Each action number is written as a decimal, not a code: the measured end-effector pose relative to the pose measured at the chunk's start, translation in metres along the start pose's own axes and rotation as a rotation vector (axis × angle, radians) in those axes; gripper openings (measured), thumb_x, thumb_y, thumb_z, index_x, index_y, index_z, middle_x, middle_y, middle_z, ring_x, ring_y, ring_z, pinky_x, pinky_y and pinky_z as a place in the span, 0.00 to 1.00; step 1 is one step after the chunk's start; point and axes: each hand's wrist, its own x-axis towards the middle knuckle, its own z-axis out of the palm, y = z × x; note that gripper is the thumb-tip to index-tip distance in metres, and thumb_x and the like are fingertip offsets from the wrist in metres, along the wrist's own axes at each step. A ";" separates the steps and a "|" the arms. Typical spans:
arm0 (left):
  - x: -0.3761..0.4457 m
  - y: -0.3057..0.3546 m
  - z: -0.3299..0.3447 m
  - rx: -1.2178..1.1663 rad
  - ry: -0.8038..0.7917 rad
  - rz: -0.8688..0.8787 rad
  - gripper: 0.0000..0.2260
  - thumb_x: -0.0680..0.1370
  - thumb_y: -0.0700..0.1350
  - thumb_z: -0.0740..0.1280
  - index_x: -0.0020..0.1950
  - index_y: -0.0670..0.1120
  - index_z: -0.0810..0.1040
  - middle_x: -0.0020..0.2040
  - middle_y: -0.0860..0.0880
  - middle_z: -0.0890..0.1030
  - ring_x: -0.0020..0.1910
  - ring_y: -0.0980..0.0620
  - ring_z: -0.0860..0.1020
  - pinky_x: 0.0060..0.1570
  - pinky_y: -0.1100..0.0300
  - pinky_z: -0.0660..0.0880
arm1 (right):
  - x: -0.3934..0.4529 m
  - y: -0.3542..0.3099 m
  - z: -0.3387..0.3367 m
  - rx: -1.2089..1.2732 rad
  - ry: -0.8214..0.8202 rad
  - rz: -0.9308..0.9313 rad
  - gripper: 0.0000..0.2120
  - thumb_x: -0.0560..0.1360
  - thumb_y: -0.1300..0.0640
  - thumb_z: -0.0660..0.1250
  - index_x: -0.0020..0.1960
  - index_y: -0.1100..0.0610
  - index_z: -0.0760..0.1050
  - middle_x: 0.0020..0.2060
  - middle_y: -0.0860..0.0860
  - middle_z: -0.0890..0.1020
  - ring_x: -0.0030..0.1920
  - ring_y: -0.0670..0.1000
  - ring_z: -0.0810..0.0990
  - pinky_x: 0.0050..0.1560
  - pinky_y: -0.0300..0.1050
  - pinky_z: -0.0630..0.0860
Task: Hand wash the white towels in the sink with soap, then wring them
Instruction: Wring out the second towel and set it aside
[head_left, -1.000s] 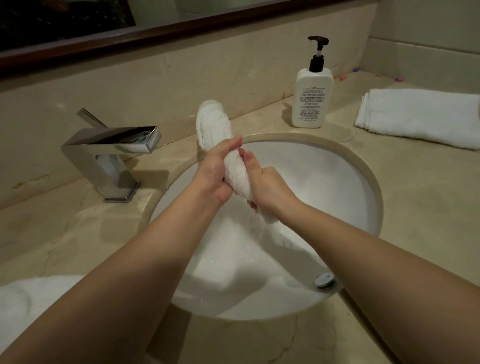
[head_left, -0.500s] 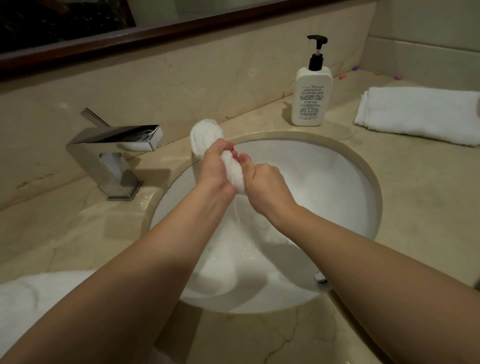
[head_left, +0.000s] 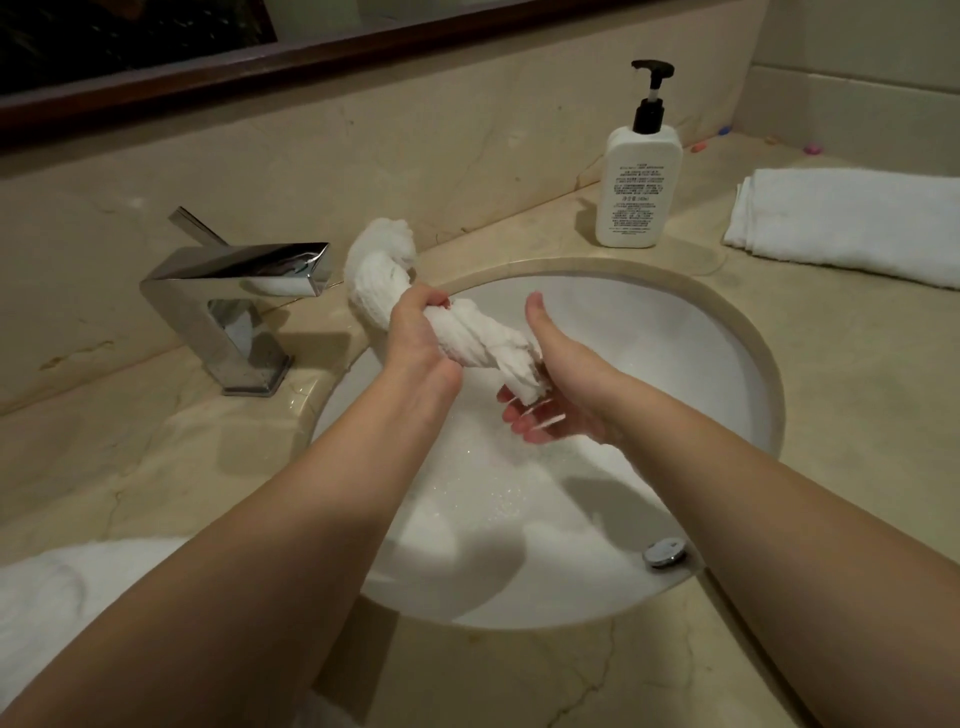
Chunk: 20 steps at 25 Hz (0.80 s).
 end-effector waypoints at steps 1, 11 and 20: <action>0.001 -0.001 -0.001 0.013 0.004 0.008 0.08 0.76 0.37 0.64 0.38 0.42 0.71 0.32 0.46 0.75 0.32 0.48 0.75 0.40 0.56 0.76 | -0.001 0.001 0.001 0.074 -0.068 0.050 0.42 0.76 0.24 0.46 0.46 0.61 0.78 0.34 0.58 0.83 0.34 0.55 0.82 0.37 0.45 0.80; -0.006 -0.015 0.012 0.064 -0.035 0.092 0.07 0.76 0.37 0.66 0.38 0.42 0.73 0.34 0.47 0.76 0.33 0.50 0.77 0.46 0.53 0.77 | 0.013 -0.005 0.006 -0.140 0.373 -0.239 0.34 0.80 0.32 0.49 0.41 0.60 0.77 0.36 0.55 0.80 0.30 0.52 0.72 0.31 0.44 0.65; -0.004 -0.019 0.009 0.084 -0.026 0.039 0.19 0.74 0.57 0.76 0.53 0.43 0.77 0.50 0.45 0.82 0.46 0.45 0.83 0.50 0.47 0.83 | 0.011 0.001 0.005 -0.494 0.421 -0.462 0.21 0.84 0.47 0.52 0.38 0.56 0.71 0.38 0.53 0.78 0.43 0.57 0.76 0.40 0.49 0.66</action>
